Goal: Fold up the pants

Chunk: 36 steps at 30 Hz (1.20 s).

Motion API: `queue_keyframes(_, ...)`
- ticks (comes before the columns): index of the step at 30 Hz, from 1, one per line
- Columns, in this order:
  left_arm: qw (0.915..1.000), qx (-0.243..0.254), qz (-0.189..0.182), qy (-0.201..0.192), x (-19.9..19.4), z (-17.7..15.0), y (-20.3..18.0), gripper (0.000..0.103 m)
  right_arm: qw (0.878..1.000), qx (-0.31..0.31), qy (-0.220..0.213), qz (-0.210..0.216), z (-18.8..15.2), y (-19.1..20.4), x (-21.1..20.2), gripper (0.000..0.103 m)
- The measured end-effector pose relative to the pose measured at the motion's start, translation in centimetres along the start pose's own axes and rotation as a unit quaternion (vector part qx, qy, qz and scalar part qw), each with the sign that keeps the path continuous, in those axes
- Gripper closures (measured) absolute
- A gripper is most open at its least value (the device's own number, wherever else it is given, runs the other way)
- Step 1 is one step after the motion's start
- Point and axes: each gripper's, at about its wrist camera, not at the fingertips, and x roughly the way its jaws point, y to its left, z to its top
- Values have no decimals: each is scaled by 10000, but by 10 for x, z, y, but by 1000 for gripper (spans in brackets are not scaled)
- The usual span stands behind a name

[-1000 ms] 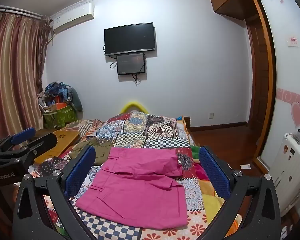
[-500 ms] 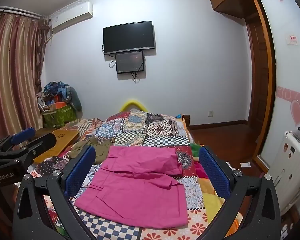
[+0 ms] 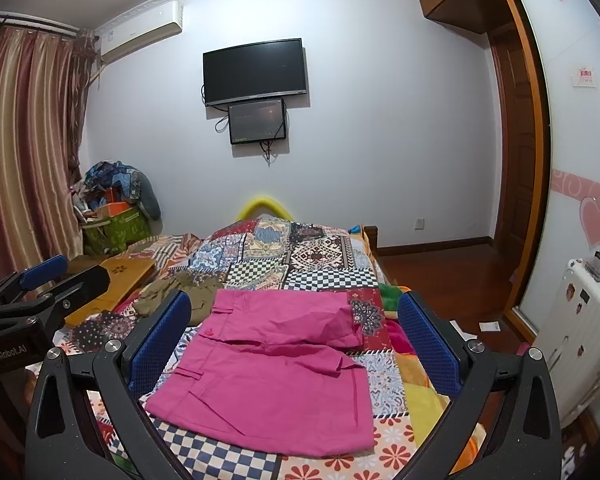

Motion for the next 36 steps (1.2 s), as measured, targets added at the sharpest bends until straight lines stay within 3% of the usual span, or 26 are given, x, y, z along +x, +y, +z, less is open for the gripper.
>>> queue_keyframes(36, 10000, -12, -23, 3, 8, 6, 2, 0, 10000, 9, 20, -8, 0, -1, 3, 0)
